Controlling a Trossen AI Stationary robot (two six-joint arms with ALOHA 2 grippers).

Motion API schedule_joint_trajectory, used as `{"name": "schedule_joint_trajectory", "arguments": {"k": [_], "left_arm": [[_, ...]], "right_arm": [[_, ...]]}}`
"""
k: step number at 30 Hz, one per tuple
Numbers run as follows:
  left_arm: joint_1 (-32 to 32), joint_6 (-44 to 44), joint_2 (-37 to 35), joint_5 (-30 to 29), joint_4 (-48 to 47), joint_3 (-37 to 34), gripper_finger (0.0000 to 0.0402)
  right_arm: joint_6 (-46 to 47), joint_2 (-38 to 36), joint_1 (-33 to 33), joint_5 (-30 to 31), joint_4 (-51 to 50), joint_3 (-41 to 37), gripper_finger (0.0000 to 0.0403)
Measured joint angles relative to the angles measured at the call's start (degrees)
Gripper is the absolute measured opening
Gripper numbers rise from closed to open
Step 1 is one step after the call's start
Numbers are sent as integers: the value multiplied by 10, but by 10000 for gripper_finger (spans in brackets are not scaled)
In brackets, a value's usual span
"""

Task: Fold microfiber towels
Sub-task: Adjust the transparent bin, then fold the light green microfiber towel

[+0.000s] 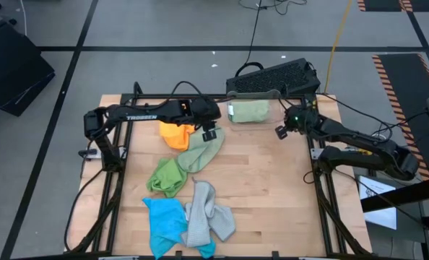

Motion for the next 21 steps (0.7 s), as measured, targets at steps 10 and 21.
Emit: {"name": "schedule_joint_trajectory", "arguments": {"k": [10, 21], "left_arm": [[-38, -93, 2, 47, -21, -52, 125], [-145, -228, 3, -25, -73, -105, 144]], "right_arm": [[92, -58, 128, -13, -78, 0, 0], [145, -58, 315, -14, -23, -1, 0]]}}
